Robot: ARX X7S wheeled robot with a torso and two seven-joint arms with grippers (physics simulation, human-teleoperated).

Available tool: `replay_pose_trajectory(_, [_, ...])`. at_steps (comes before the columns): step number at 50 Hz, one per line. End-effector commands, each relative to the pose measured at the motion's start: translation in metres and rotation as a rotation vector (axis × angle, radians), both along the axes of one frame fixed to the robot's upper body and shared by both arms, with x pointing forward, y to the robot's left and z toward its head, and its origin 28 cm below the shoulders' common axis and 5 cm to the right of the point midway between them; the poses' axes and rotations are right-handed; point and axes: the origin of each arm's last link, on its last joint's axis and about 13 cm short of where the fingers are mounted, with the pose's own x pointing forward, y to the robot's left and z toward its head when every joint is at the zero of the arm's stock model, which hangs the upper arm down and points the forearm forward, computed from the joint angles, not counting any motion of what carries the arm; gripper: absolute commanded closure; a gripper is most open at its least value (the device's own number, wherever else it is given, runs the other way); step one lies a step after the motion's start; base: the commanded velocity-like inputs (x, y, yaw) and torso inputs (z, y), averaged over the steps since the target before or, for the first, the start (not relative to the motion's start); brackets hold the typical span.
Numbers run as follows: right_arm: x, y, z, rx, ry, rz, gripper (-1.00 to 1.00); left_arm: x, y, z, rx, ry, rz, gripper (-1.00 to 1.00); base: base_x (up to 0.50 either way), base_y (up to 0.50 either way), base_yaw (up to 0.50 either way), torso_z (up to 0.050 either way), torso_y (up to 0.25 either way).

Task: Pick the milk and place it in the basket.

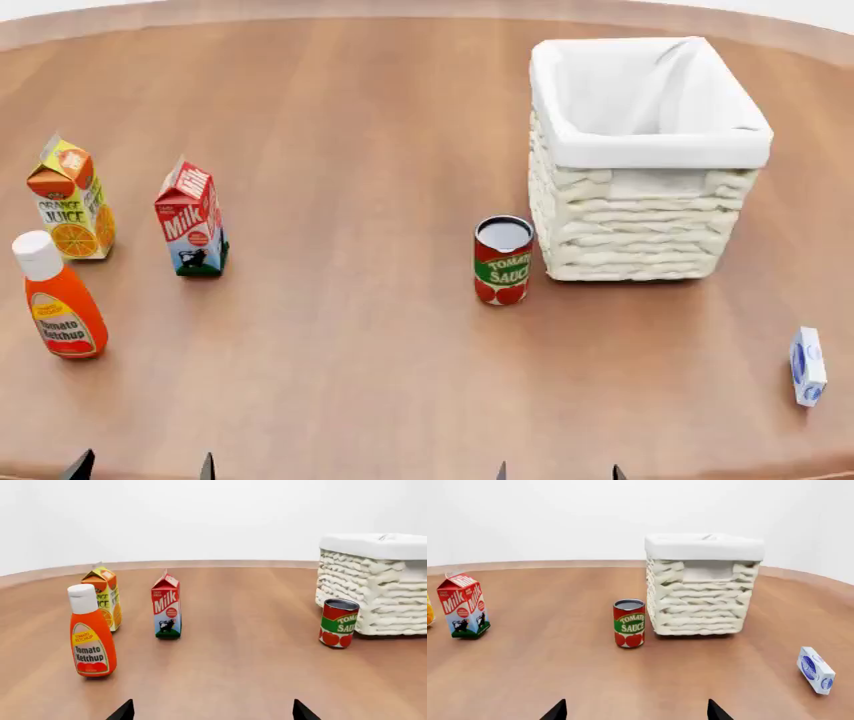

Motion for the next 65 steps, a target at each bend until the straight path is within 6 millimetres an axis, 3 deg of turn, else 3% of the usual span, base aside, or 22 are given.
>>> replay_pose_trajectory(1, [0.002,0.000,0.002,0.014,-0.006,-0.017,-1.00,0.002,0.000,0.001,-0.001,-0.014,-0.002,-1.00,0.00,0.00,0.00,0.000,0.000])
replay_pose_trajectory(20, [0.000,-0.004,0.000,0.014,-0.001,-0.033,-1.00,0.001,0.003,0.001,-0.004,-0.003,0.020,-1.00,0.00,0.00,0.00,0.000,0.000])
replay_pose_trajectory(22, [0.001,-0.001,-0.018,-0.033,0.080,-0.029,-1.00,0.003,-0.002,-0.033,-0.025,0.095,0.046,-1.00,0.00,0.00,0.00,0.000,0.000])
replay_pose_trajectory(24, [0.004,0.000,-0.016,-0.019,0.078,-0.036,-1.00,0.006,-0.001,-0.044,0.008,0.119,0.073,-1.00,0.00,0.00,0.00,0.000,0.000])
replay_pose_trajectory(30, [0.004,0.005,-0.026,-0.031,0.115,-0.012,-1.00,0.009,0.003,-0.042,0.006,0.119,0.064,-1.00,0.00,0.00,0.00,0.000,0.000])
replay_pose_trajectory(42, [0.001,0.005,-0.019,-0.050,0.111,-0.006,-1.00,0.007,0.004,-0.040,0.015,0.117,0.064,-1.00,0.00,0.00,0.00,0.000,0.000])
replay_pose_trajectory(46, [0.004,0.000,-0.001,-0.026,0.081,-0.014,-1.00,0.011,0.009,-0.029,0.041,0.101,0.121,-1.00,0.00,0.00,0.00,0.000,0.000])
replay_pose_trajectory(51, [0.005,-0.014,0.048,-0.064,-0.027,0.026,-1.00,0.014,0.019,0.012,0.013,-0.019,0.130,-1.00,0.00,0.00,0.00,0.000,0.000])
replay_pose_trajectory(52, [0.002,-0.018,0.062,-0.101,-0.071,0.055,-1.00,0.012,0.025,0.031,-0.020,-0.094,0.111,-1.00,0.00,0.00,0.00,0.000,0.000])
replay_pose_trajectory(54, [-0.003,-0.028,0.089,-0.094,-0.134,0.059,-1.00,0.008,0.031,0.049,-0.029,-0.146,0.083,-1.00,0.00,0.00,0.00,0.000,0.000])
replay_pose_trajectory(55, [-0.004,-0.029,0.093,-0.100,-0.144,0.057,-1.00,0.008,0.032,0.051,-0.022,-0.152,0.091,-1.00,0.00,0.00,0.00,0.000,0.000])
replay_pose_trajectory(57, [-0.017,-0.045,0.127,-0.097,-0.226,0.020,-1.00,0.001,0.046,0.078,-0.024,-0.225,0.127,-1.00,0.00,0.00,0.00,0.000,0.000])
replay_pose_trajectory(60, [-0.029,-0.055,0.146,-0.102,-0.276,-0.024,-1.00,-0.007,0.056,0.096,-0.033,-0.279,0.140,-1.00,0.00,0.00,0.00,0.000,0.000])
replay_pose_trajectory(61, [-0.043,-0.063,0.161,-0.095,-0.317,-0.043,-1.00,-0.014,0.065,0.107,-0.028,-0.320,0.162,-1.00,0.00,0.00,0.00,0.000,0.000])
replay_pose_trajectory(65, [-0.068,-0.080,0.184,-0.145,-0.387,-0.091,-1.00,-0.032,0.084,0.129,-0.039,-0.388,0.215,-1.00,0.00,0.00,0.00,0.000,0.000])
